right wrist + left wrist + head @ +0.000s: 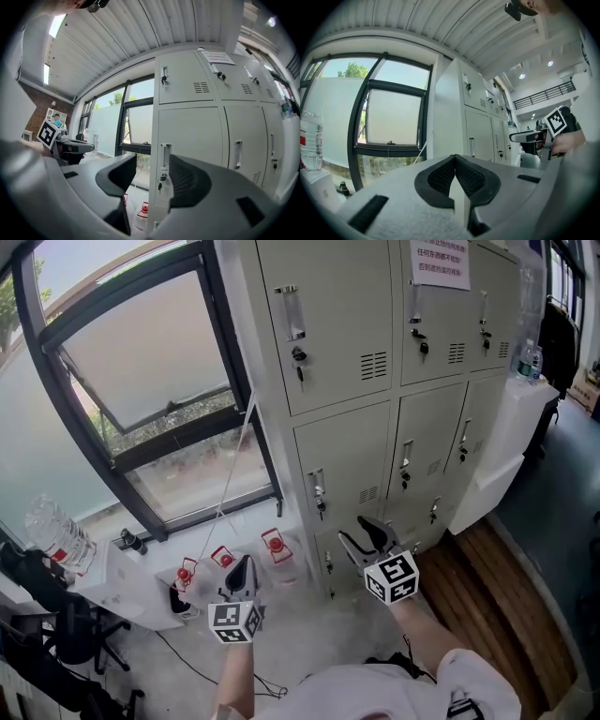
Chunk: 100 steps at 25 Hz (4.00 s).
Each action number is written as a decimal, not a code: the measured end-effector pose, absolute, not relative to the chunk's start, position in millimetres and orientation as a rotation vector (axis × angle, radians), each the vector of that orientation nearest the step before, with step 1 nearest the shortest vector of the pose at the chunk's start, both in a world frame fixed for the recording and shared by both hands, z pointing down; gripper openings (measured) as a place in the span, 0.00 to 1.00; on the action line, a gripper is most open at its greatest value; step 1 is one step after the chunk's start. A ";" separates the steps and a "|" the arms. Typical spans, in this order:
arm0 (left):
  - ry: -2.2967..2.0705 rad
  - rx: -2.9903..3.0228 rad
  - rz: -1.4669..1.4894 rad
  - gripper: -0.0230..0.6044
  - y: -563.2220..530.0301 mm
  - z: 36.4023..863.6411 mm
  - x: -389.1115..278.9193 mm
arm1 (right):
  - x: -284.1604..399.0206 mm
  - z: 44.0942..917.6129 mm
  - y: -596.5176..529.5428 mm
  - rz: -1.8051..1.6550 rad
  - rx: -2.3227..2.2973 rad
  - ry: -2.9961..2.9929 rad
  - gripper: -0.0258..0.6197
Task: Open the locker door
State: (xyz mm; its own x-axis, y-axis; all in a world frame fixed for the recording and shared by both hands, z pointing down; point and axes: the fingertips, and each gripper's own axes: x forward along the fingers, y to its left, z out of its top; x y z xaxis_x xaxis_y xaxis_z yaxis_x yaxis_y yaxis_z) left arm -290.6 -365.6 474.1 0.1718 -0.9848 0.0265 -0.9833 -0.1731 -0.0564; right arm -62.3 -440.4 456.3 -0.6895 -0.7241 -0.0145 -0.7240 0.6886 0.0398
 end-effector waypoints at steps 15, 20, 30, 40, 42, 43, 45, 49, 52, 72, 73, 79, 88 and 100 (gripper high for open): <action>2.030 -2.383 -0.063 0.04 -353.5 477.6 -301.0 | -88.9 317.8 -471.6 -0.184 1.049 -3.010 0.33; 2.039 -2.378 -0.064 0.04 -351.6 478.2 -303.0 | -98.3 250.0 -485.7 -0.330 1.034 -3.065 0.33; 2.075 -2.352 -0.057 0.04 -350.2 479.4 -313.6 | -130.6 148.3 -514.9 -0.533 0.980 -3.088 0.33; 2.125 -2.312 -0.038 0.04 -350.5 477.2 -332.8 | -150.9 77.8 -562.2 -0.622 1.057 -3.035 0.33; 2.127 -2.306 -0.044 0.04 -350.7 476.4 -335.6 | -154.5 71.7 -568.9 -0.634 1.071 -3.025 0.33; 2.130 -2.300 -0.047 0.04 -351.0 476.4 -337.1 | -156.4 70.1 -571.4 -0.629 1.072 -3.027 0.33; 2.141 -2.289 -0.054 0.04 -350.8 477.9 -341.0 | -160.2 69.8 -574.0 -0.634 1.080 -3.025 0.33; 2.154 -2.292 -0.055 0.04 -351.1 480.9 -345.9 | -162.9 70.7 -578.2 -0.645 1.129 -3.015 0.33; 2.148 -2.297 -0.054 0.04 -354.3 479.8 -346.4 | -163.0 68.4 -582.2 -0.633 1.147 -3.019 0.33; 2.060 -2.379 -0.037 0.04 -368.7 480.9 -325.9 | -142.4 72.9 -547.0 -0.687 1.194 -2.947 0.32; 2.054 -2.386 -0.038 0.04 -369.6 481.4 -323.5 | -139.7 73.8 -544.0 -0.697 1.206 -2.936 0.32; 2.002 -2.430 -0.032 0.04 -374.7 482.0 -305.1 | -122.3 72.1 -531.4 -0.716 1.256 -2.920 0.28; 1.943 -2.483 -0.018 0.04 -379.4 484.3 -282.8 | -109.5 72.1 -519.2 -0.721 1.268 -2.899 0.28; 1.876 -2.538 -0.027 0.04 -384.5 485.3 -261.3 | -74.7 72.6 -492.0 -0.740 1.283 -2.916 0.28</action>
State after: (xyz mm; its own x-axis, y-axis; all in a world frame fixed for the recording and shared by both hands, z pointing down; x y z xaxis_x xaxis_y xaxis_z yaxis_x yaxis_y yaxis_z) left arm -261.3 -384.5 485.3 0.2936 -0.9557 0.0223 -0.9559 -0.2936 0.0016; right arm -74.7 -492.0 72.6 -0.6853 -0.6675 -0.2913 -0.7256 0.5915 0.3516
